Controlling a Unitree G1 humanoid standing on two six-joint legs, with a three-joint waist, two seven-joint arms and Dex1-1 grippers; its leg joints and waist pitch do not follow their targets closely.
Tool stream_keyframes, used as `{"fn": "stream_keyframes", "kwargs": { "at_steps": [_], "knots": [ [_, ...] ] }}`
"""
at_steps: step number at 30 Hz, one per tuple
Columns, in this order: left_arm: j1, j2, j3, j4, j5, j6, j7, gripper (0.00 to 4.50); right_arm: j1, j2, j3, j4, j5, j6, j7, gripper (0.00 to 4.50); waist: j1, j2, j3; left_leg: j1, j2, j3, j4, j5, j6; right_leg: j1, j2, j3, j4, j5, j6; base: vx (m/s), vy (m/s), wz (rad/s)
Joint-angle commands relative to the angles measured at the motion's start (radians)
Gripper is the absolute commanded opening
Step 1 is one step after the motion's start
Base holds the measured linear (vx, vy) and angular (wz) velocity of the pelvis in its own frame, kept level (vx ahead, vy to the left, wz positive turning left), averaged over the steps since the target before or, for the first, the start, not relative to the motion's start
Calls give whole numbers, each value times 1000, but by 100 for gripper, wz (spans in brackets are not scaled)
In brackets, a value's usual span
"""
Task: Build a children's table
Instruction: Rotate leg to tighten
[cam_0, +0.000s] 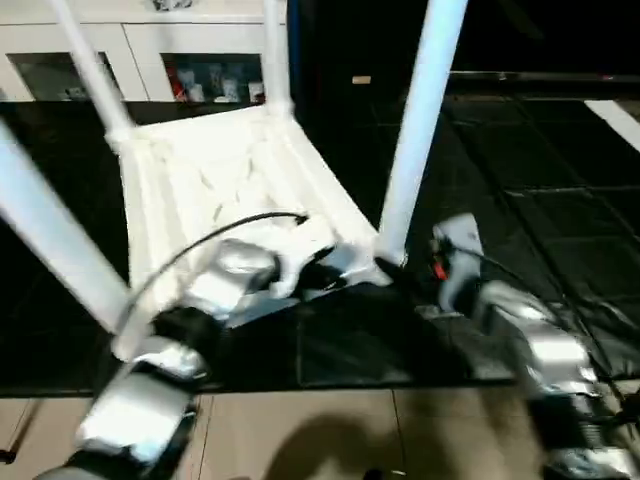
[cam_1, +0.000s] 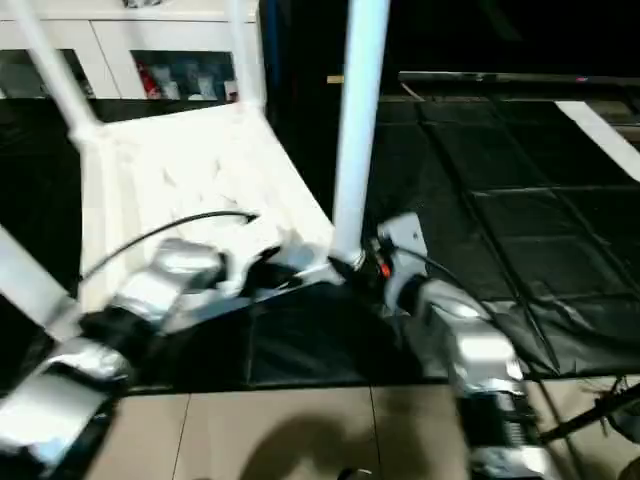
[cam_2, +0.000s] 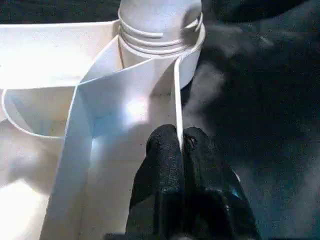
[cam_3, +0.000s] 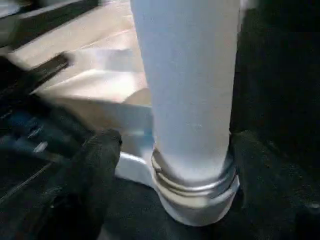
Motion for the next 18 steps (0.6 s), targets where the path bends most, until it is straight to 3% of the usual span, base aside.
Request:
{"fn": "stream_keyframes", "kwargs": {
  "at_steps": [1,2,3,5,8,12,18],
  "knots": [
    [31,4,-61,-17,6,-37,-96,0,7,-26,35,-23,10,-29,94,414,8,-10,-67,-13,16,5,-48,-157,108,60,-56,49,-59,-274,-205,0,0,0],
    [35,18,-72,-22,11,-45,-119,0,8,-49,43,-22,9,-51,134,424,9,-11,-67,-14,17,6,-47,-149,109,61,-55,50,-56,-256,-212,0,0,0],
    [47,52,-97,-39,18,-87,-184,0,7,-101,57,-13,11,-119,236,424,15,-5,-69,-4,22,8,-46,-146,112,53,-55,50,-53,-227,-228,0,0,0],
    [51,62,-101,-48,15,-93,-210,0,4,-125,63,-9,23,-130,298,424,21,-6,-72,-7,24,9,-42,-126,124,57,-52,51,-37,-142,-259,0,0,0],
    [60,85,-117,-78,7,-116,-281,0,-13,-171,80,16,48,-141,429,424,35,-7,-73,-8,30,11,-36,-107,153,54,-51,50,-25,-71,-293,0,0,0],
    [82,119,-153,-135,5,-145,-374,0,-36,-211,117,40,63,-149,560,424,38,-15,-67,-16,27,10,-38,-159,136,59,-59,51,-33,-180,-269,0,0,0],
    [96,152,-186,-182,14,-184,-440,0,-73,-234,158,94,61,-179,670,379,43,-18,-62,-9,28,11,-40,-202,95,49,-62,54,-46,-329,-221,0,0,0]
  ]
}}
